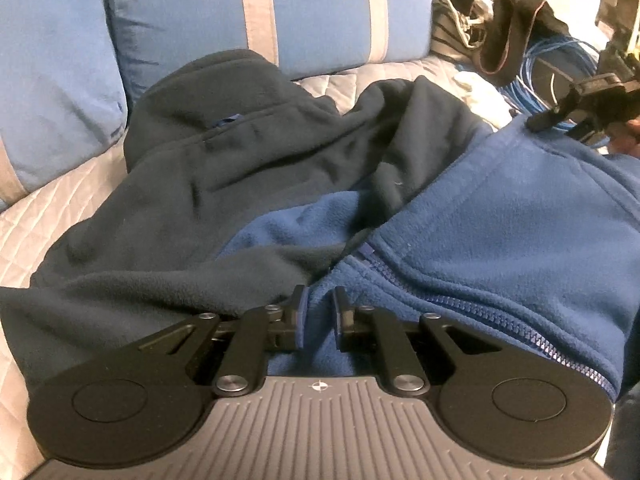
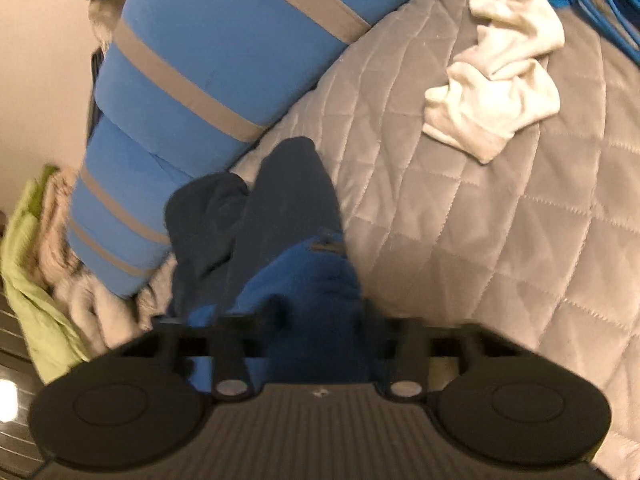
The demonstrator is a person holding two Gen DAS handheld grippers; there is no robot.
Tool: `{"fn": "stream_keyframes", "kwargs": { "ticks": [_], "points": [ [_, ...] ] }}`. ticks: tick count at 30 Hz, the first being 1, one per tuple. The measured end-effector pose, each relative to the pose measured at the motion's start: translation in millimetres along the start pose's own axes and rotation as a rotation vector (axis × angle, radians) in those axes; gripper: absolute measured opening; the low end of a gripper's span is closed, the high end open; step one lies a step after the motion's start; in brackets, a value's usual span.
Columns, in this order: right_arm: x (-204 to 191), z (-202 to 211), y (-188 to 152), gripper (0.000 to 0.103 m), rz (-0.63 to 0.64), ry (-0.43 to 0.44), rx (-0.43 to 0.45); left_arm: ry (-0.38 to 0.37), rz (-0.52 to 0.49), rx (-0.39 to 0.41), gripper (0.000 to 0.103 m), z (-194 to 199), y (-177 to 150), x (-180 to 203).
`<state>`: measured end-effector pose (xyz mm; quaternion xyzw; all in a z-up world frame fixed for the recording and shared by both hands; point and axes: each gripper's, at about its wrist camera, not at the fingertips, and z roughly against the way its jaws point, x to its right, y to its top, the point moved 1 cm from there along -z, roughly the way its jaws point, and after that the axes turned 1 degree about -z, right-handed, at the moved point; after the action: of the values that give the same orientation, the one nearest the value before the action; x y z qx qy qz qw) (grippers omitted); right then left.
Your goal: Fold clothes
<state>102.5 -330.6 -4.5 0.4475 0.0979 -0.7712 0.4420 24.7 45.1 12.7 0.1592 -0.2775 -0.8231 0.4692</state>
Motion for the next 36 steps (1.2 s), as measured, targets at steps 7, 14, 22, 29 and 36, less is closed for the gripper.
{"fn": "stream_keyframes", "kwargs": {
  "ticks": [7, 14, 22, 29, 36],
  "points": [
    [-21.2, 8.1, -5.3, 0.016, 0.111, -0.089, 0.088, 0.003, 0.115, 0.140, 0.022, 37.5, 1.6, -12.5],
    [-31.3, 6.6, -6.3, 0.016, 0.179, -0.150, 0.103, 0.018, 0.367, 0.374, 0.068, 155.3, -24.0, -75.7],
    [-35.6, 1.7, -7.5, 0.016, 0.189, -0.212, 0.100, 0.109, 0.480, 0.245, 0.073, 177.8, -103.5, -116.2],
    [-32.3, -0.7, -8.1, 0.017, 0.180, -0.229, 0.091, -0.124, 0.782, 0.270, 0.073, 149.2, -145.8, -149.2],
    [-39.6, 1.7, -11.0, 0.017, 0.220, -0.243, 0.123, -0.131, 0.792, 0.230, 0.064, 131.5, -146.1, -141.7]
  ]
}}
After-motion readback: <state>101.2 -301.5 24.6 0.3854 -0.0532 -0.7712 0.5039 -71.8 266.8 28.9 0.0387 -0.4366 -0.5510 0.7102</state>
